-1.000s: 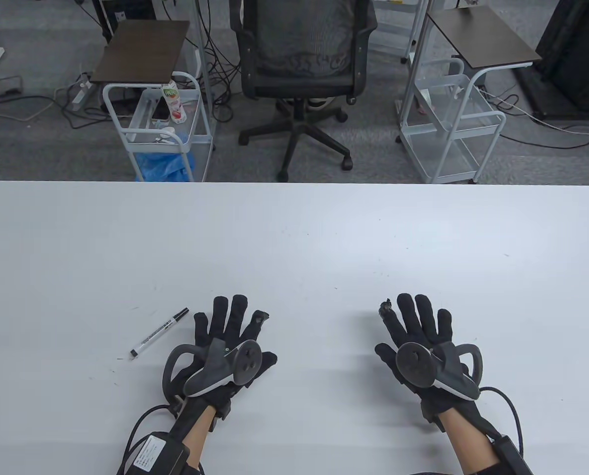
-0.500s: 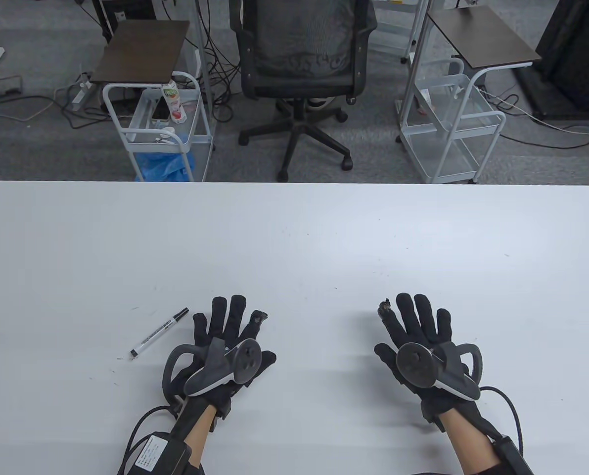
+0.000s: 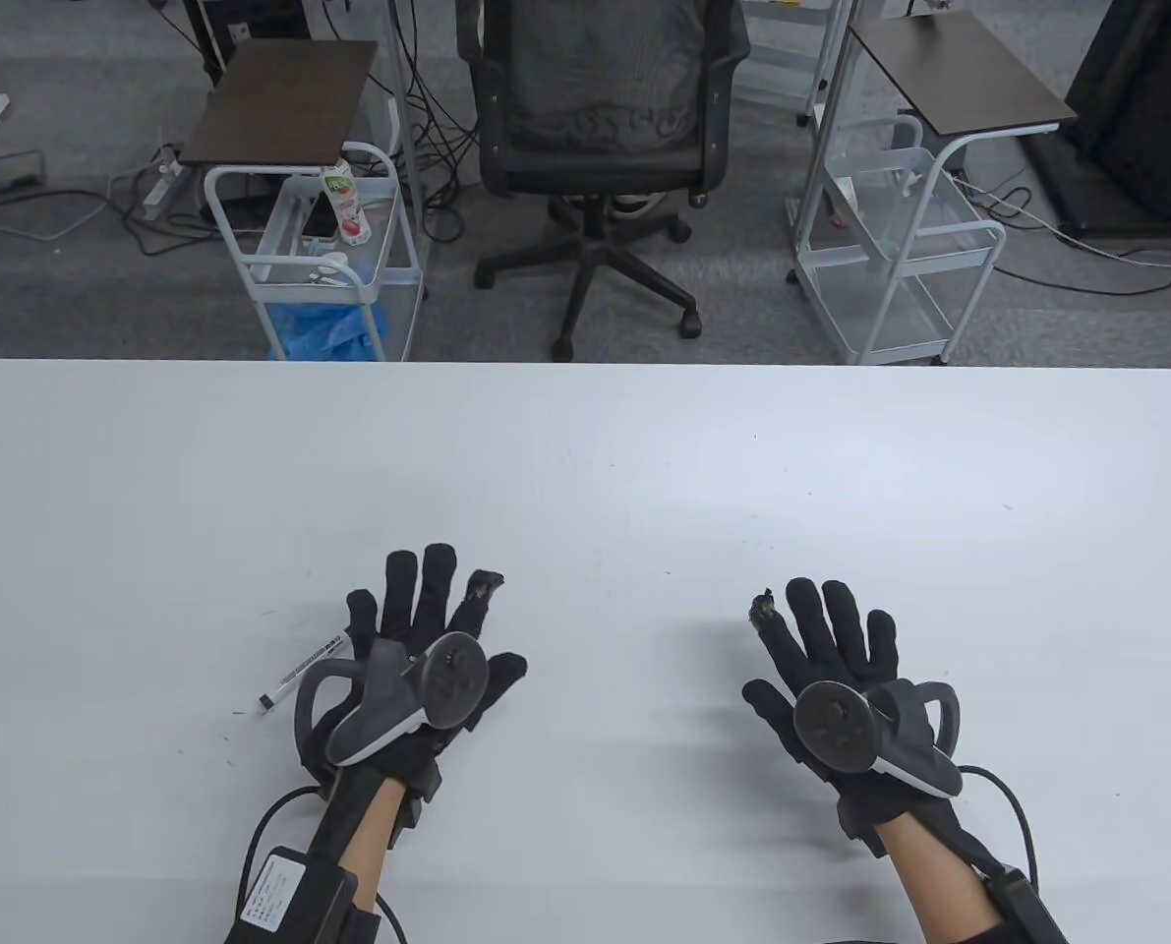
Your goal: Remove marker cap from marker with right hand
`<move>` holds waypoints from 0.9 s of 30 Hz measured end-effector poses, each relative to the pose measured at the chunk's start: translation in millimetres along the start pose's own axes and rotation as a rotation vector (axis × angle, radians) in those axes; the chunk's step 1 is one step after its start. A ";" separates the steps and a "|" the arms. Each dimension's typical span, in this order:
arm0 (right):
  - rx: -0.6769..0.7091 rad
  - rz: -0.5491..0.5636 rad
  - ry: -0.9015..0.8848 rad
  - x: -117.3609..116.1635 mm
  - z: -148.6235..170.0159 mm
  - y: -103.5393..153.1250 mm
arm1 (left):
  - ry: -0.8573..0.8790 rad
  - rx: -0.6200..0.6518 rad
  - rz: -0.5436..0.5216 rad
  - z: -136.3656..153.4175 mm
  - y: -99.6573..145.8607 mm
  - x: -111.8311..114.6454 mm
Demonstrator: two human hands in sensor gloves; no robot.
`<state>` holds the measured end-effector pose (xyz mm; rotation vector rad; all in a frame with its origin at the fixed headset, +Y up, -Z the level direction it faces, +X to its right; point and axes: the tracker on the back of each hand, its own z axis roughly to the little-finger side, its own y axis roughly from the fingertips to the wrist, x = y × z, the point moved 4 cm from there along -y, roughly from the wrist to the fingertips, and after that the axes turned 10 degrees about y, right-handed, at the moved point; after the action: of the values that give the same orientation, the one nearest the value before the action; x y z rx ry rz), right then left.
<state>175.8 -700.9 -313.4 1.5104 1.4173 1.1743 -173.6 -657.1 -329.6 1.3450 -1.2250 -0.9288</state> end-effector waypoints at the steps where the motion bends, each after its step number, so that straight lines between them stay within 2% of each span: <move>1: -0.001 0.002 -0.002 0.4 0.6 -0.1 | 0.019 -0.020 -0.017 7.7 -1.6 -9.4; 4: -0.002 0.006 -0.010 0.8 1.8 -0.3 | 0.042 -0.093 -0.045 32.5 -8.3 -24.7; 7: -0.005 0.001 -0.010 0.6 2.4 -0.2 | 0.077 -0.209 -0.057 64.0 -17.0 -22.3; 11: -0.008 -0.005 -0.013 0.3 3.2 -0.8 | 0.066 -0.384 0.036 104.9 -25.5 7.8; 14: -0.010 -0.010 0.002 0.0 3.3 -0.6 | 0.031 -0.468 0.072 122.7 -26.3 31.2; 23: -0.013 -0.027 0.034 -1.8 3.8 -0.5 | -0.020 -0.608 0.164 154.6 -26.8 76.9; 25: -0.016 -0.026 0.042 -1.3 4.2 -0.7 | -0.016 -0.615 0.093 154.6 -27.6 76.3; 27: -0.018 -0.031 0.036 -2.5 4.6 -1.7 | -0.039 -0.618 0.095 151.6 -29.1 76.7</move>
<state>179.8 -702.9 -316.7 1.4565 1.4451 1.1973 -302.1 -763.0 -374.0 0.7739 -0.9107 -1.1481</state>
